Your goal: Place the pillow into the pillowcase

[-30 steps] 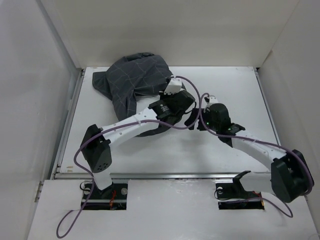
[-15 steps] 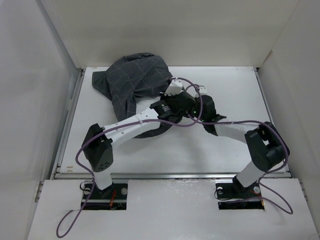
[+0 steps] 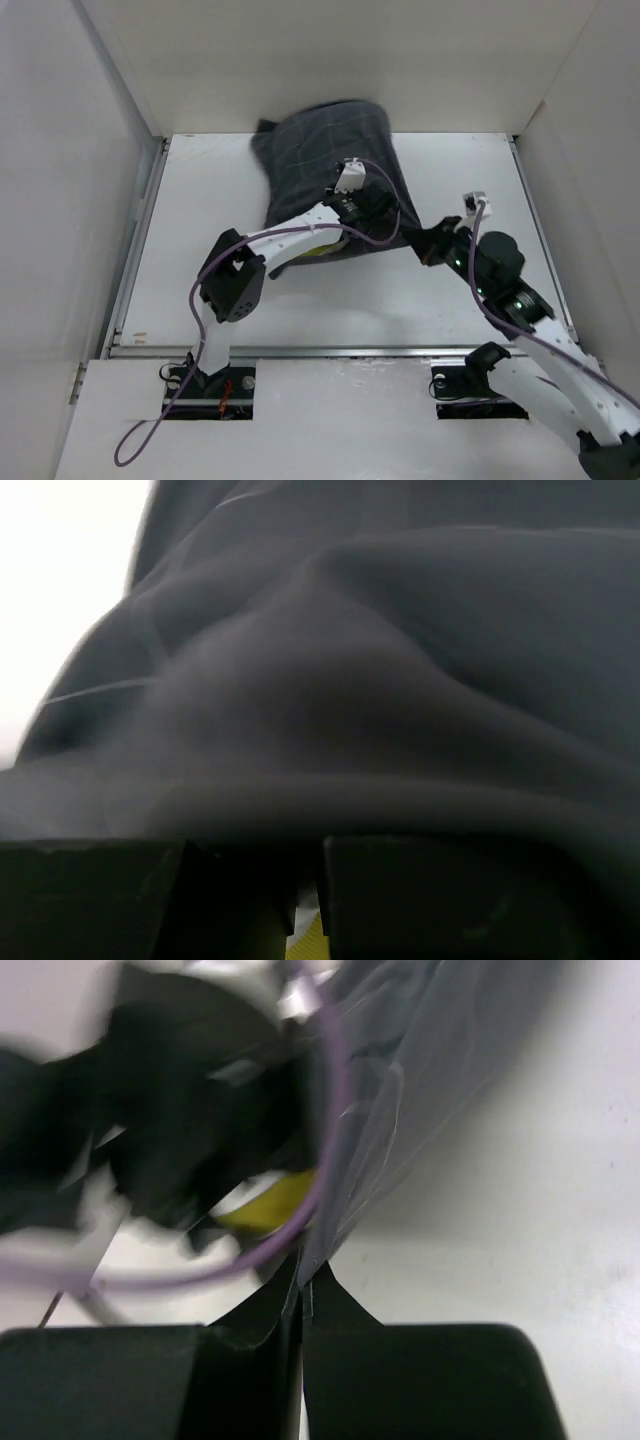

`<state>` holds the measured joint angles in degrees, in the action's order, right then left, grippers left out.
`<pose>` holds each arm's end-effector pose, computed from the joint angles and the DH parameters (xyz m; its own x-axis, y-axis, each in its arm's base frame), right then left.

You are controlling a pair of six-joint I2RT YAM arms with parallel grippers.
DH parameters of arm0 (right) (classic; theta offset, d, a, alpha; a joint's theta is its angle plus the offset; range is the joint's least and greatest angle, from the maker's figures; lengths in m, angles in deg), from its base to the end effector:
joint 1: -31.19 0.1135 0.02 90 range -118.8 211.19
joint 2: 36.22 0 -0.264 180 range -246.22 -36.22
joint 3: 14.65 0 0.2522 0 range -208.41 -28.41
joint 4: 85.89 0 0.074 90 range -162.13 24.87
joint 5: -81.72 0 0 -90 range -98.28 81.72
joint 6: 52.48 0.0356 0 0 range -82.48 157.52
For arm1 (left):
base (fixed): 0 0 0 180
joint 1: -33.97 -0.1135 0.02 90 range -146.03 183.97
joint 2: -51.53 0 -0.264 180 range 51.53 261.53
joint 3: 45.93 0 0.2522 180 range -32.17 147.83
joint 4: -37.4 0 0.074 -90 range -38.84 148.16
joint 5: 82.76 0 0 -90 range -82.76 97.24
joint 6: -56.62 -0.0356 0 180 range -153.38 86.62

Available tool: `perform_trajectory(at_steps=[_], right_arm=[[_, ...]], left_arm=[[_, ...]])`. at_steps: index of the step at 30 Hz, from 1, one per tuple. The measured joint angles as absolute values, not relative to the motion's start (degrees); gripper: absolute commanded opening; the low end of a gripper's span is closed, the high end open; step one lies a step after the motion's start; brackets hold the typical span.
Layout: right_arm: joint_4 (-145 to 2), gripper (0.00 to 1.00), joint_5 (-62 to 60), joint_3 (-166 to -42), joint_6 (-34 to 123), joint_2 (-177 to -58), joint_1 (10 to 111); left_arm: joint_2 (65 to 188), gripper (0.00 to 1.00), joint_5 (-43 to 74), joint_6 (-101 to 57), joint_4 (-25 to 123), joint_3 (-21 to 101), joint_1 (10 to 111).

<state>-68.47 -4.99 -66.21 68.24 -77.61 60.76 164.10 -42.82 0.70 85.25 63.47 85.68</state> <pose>0.1545 0.0900 0.3188 -0.3713 0.3757 -0.8491 -0.4100 0.7541 0.5130 0.2904 -0.3238 0.2680 -0.5138 0.0703 -0.8550 -0.1001 0.9849 0.1412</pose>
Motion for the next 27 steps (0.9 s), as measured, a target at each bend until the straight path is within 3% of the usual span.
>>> perform_trajectory(at_steps=[4, 5, 7, 8, 9, 11, 12, 13, 21, 27], right_arm=[[-53.93, 0.0, -2.61, -66.41, 68.15, -66.4, 60.87], [-51.2, 0.0, -2.41, -66.43, 67.82, -65.81, 60.84], [-47.18, 0.0, -1.49, -66.63, 67.03, -66.51, 60.84], [-45.58, 0.25, -1.06, -66.89, 66.62, -67.58, 60.87], [-44.38, 0.41, -0.49, -67.26, 66.44, -68.98, 60.87], [-42.63, 0.57, 1.48, -68.35, 65.66, -71.93, 60.97], [-42.33, 0.66, 2.31, -68.86, 65.11, -73.06, 61.17], [-42.02, 0.69, 2.79, -69.29, 64.65, -74.09, 61.28], [-41.12, 0.73, 2.38, -72.81, 59.03, -77.79, 61.28], [-44.34, 0.75, 0.43, -80.29, 51.8, -88.91, 63.95]], left_arm=[[172.6, 0.02, -40.83, 8.16, 89.25, 73.19, 85.41], [173.52, 0.11, -40.31, 9.23, 90.21, 74.85, 85.37], [173.89, 0.44, -39.24, 10.41, 91.58, 75.97, 85.04], [173.74, 0.61, -38.56, 10.14, 91.93, 75.97, 84.8], [173.37, 0.72, -37.95, 9.75, 91.39, 75.22, 84.54], [171.53, 0.99, -36.48, 8.75, 89.92, 71.49, 84.32], [170.18, 0.99, -35.96, 8.22, 89.07, 68.51, 84.45], [168.6, 0.99, -34.91, 7.94, 88.31, 65.28, 84.65], [150.75, 0.98, -27.52, 11.94, 87.04, 43.07, 90.9], [135.4, 0.69, -22.45, 19.24, 89.09, 31.1, 93.96]])
